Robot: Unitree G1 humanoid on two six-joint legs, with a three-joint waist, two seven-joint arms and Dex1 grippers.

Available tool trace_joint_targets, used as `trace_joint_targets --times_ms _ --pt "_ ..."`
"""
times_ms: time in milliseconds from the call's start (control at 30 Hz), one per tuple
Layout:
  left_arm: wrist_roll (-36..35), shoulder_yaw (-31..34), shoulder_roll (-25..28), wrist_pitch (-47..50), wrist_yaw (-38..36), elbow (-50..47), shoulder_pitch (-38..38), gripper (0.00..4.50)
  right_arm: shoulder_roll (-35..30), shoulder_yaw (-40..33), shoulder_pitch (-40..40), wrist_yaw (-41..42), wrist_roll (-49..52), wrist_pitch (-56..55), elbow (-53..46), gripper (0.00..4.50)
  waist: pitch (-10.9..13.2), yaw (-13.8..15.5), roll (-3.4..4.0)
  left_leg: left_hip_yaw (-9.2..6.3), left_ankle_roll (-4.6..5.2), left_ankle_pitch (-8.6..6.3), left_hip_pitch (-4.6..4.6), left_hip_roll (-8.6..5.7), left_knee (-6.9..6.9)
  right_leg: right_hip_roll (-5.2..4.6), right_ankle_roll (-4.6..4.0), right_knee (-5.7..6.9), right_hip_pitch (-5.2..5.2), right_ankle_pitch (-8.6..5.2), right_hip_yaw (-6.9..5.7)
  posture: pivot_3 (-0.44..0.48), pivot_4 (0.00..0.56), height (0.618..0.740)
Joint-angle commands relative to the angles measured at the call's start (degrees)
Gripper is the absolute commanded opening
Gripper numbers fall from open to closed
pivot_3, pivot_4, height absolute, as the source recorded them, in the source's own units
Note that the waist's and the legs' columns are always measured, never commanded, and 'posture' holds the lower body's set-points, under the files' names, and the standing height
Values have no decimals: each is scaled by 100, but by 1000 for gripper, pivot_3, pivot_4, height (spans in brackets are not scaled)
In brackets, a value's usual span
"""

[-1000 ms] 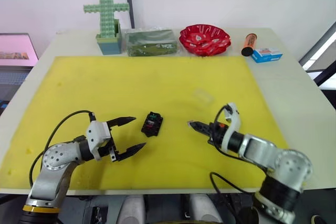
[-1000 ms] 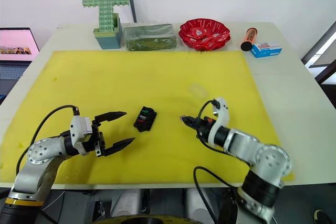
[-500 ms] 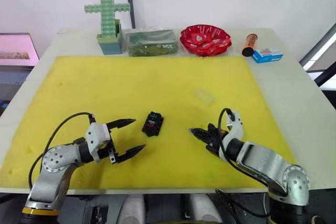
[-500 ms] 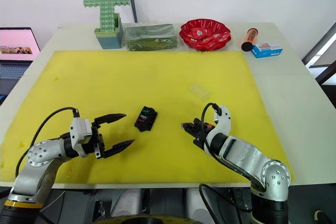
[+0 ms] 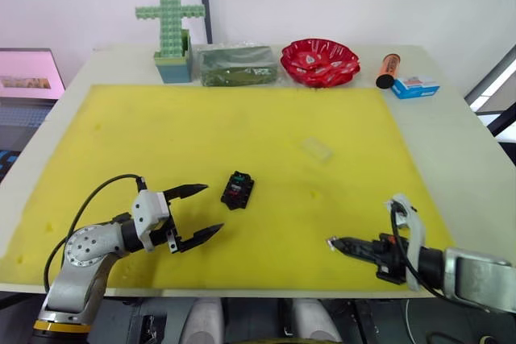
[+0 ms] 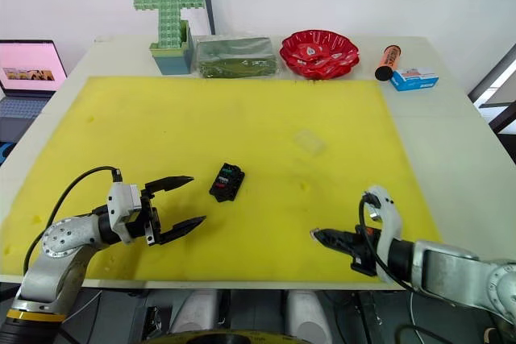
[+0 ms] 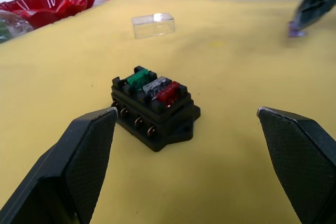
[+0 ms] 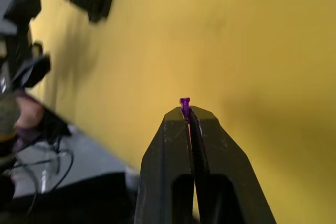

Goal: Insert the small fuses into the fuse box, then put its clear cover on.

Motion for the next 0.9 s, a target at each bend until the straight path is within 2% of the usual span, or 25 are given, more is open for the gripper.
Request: trace_joint_targets --times_ms 33,133,300,567,733,833,900 --pt "-48 0 -23 -62 24 -171 -40 4500 764 813 -678 -747 136 -851 -251 10 -2 -47 -15 1 0 0 2 4 4 7 -1 1 0 1 0 0 150 740" --pt "-54 3 -23 -49 34 -202 -34 4500 1248 1310 -948 -1445 136 -1225 -362 10 7 -23 9 0 0 0 0 4 4 10 -3 4 -5 3 1 0 150 740" --pt "-53 17 -2 -68 13 -192 -9 4500 1719 1664 -1021 -2197 136 -1678 -355 10 4 33 3 7 0 0 -14 -9 6 -11 2 -8 -5 0 4 0 150 740" --pt "-49 -12 -8 -73 -11 -160 -82 4500 2164 1693 -831 -2840 136 -1814 -187 10 4 -6 3 4 0 0 -9 -3 6 -15 0 -9 0 2 6 0 150 740" --pt "-51 -1 -10 -65 11 -196 -57 4500 2277 1691 -831 -2894 136 -1694 -179 10 3 -7 2 4 0 0 -8 -2 5 -13 0 -8 0 2 6 0 150 740" --pt "-45 -8 -15 -57 29 -223 -34 4500 2175 1629 -743 -2723 136 -1526 -136 748 2 -4 3 3 0 0 -8 0 5 -14 0 -8 1 2 6 0 150 740" --pt "-48 -11 -18 -48 38 -226 -35 4500 1960 1523 -650 -2276 136 -1184 45 1339 2 -6 3 3 0 0 -8 0 5 -14 0 -8 1 2 6 0 150 740"
